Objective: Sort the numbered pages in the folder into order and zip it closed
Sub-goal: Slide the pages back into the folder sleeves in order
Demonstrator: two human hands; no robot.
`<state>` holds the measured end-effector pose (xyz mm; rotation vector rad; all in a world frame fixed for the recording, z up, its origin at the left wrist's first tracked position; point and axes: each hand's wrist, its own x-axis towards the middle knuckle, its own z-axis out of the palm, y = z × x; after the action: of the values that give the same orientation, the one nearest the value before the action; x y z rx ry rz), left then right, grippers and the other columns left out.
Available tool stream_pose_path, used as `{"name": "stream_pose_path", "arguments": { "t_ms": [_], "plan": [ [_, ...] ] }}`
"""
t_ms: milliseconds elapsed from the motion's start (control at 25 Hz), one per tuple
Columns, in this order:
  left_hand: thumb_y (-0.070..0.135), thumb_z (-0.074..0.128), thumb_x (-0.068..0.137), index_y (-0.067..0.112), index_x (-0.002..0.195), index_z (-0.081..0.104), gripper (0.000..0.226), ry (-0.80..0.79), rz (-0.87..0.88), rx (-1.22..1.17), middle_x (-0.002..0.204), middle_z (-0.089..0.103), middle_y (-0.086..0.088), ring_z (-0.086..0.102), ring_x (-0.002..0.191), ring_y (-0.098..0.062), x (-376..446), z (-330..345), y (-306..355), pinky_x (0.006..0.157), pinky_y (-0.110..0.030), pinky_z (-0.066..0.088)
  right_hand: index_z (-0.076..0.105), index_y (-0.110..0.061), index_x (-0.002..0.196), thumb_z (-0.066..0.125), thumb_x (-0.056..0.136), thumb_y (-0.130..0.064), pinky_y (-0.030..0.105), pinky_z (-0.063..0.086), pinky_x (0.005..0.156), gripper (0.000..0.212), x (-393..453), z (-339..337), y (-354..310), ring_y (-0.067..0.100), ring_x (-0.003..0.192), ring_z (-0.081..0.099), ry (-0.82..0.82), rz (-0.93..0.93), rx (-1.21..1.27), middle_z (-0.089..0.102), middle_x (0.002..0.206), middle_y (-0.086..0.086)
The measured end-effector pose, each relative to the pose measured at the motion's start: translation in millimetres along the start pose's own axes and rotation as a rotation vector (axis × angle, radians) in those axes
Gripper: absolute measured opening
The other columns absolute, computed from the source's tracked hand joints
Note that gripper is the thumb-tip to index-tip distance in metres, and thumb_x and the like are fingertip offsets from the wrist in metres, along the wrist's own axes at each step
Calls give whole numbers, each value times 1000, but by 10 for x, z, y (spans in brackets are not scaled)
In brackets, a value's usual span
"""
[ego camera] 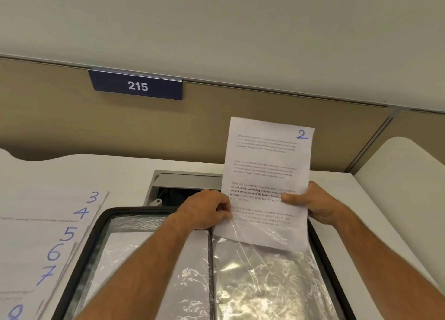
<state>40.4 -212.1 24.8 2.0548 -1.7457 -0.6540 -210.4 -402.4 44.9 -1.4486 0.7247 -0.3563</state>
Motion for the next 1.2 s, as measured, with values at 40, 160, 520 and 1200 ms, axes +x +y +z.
{"name": "stream_pose_path", "arguments": {
  "t_ms": [40,160,520,1200],
  "plan": [
    [37,68,92,25,99,69,14,-2,-4,-16,104,67,12,62,91,-7,-1,8,-4,88,-32,55,62,-4,130,84,76,-4,54,54,97,59,7,2,24,37,117,65,-35,27,-17,67,127,18],
    [34,71,91,26,96,70,9,12,-24,-96,104,68,12,63,92,-6,6,47,-7,90,-34,57,62,-6,131,78,79,-1,52,52,99,55,27,71,48,35,117,65,-129,111,-103,68,126,15],
    [31,73,89,25,92,70,7,45,-16,-266,99,69,11,64,94,-8,60,189,215,92,-38,55,70,-5,118,72,87,-11,52,54,97,31,25,325,135,33,102,72,235,141,106,74,112,14],
    [30,71,89,26,93,70,5,29,12,-309,99,70,11,63,95,-12,165,461,649,93,-40,53,72,-4,113,100,31,-49,32,62,74,98,-16,186,-59,29,98,74,166,-43,-39,76,108,12]
  ]
}}
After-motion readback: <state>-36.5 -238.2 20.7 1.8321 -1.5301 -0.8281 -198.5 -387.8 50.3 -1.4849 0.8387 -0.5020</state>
